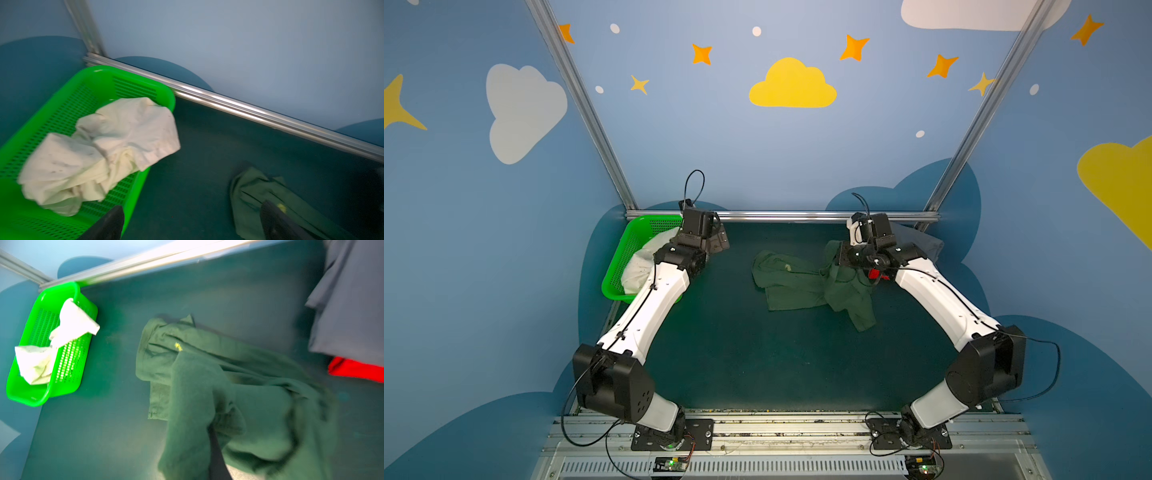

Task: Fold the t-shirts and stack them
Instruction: 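Grasp the two ends of the dark green t-shirt with both grippers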

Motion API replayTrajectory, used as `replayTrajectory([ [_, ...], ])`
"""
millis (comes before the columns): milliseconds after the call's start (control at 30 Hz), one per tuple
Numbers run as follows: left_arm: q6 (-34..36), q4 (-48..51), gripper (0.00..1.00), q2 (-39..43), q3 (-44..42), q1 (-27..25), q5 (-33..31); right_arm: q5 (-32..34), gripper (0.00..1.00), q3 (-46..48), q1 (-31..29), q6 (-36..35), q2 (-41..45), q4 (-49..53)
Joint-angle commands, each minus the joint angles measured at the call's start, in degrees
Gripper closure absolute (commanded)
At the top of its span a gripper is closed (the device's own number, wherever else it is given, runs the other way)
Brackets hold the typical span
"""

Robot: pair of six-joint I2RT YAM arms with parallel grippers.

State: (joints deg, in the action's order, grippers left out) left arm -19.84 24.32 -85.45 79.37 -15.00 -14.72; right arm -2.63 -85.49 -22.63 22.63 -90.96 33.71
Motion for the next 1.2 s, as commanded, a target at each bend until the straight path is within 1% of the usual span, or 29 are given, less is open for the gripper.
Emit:
replayTrajectory([
  [0, -1.42, -7.13, 0.00, -3.43, -6.47, -3.60, 7.19, 7.42, 1.00, -3.83, 0.44, -1.60, 0.80, 4.01],
  [67, 0.06, -7.23, 0.00, -5.93, -7.46, -6.60, 7.82, 8.95, 1.00, -4.74, 1.49, -2.31, 0.53, 4.07],
  [100, 0.90, -6.23, 0.00, -7.55, -7.04, -7.78, 8.63, 8.49, 1.00, -5.13, 2.44, -2.14, 0.15, 4.11],
  [167, 0.55, -5.01, 0.02, -10.24, -6.62, -9.52, 9.58, 5.80, 1.00, -5.25, 4.55, -1.50, -1.00, 3.78],
  [267, 1.97, -5.45, 0.03, -14.17, -6.69, -12.69, 11.84, 2.05, 1.00, -5.76, 6.82, -0.57, -3.35, 4.08],
  [333, 2.12, -4.87, 0.03, -16.67, -5.91, -14.60, 10.78, 1.52, 1.00, -5.68, 7.10, -0.66, -4.17, 4.37],
  [400, 1.93, -4.62, 0.03, -19.41, -5.09, -16.09, 11.02, 0.93, 1.00, -5.20, 7.43, -0.28, -4.58, 4.52],
  [567, 1.39, -2.53, 0.03, -25.85, -2.41, -18.19, 10.63, 0.07, 1.00, -1.77, 8.73, 1.16, -3.73, 2.63],
  [667, 1.44, 1.82, 0.04, -30.17, 1.48, -19.07, 8.40, -0.66, 1.00, 0.40, 9.51, 1.82, -3.05, 1.25],
  [833, 0.09, 3.42, 0.06, -34.21, 3.77, -19.55, 9.15, -1.64, 1.00, 3.39, 10.76, 2.59, -2.39, -0.07],
  [900, -0.33, 3.76, 0.11, -35.57, 4.37, -19.54, 9.46, -2.47, 1.00, 4.58, 11.37, 3.16, -2.08, -0.59],
  [1000, -0.62, 4.57, 0.22, -37.78, 5.29, -19.24, 9.44, -4.66, 1.00, 7.21, 12.22, 4.25, -1.01, -2.50],
  [1100, -0.73, 4.74, 0.42, -39.19, 5.47, -19.14, 9.83, -5.75, 1.00, 9.45, 12.61, 4.95, -0.13, -4.06],
  [1167, -0.95, 4.61, 0.59, -39.70, 5.45, -19.18, 10.49, -6.31, 1.00, 10.64, 12.57, 5.38, 0.14, -4.60],
])
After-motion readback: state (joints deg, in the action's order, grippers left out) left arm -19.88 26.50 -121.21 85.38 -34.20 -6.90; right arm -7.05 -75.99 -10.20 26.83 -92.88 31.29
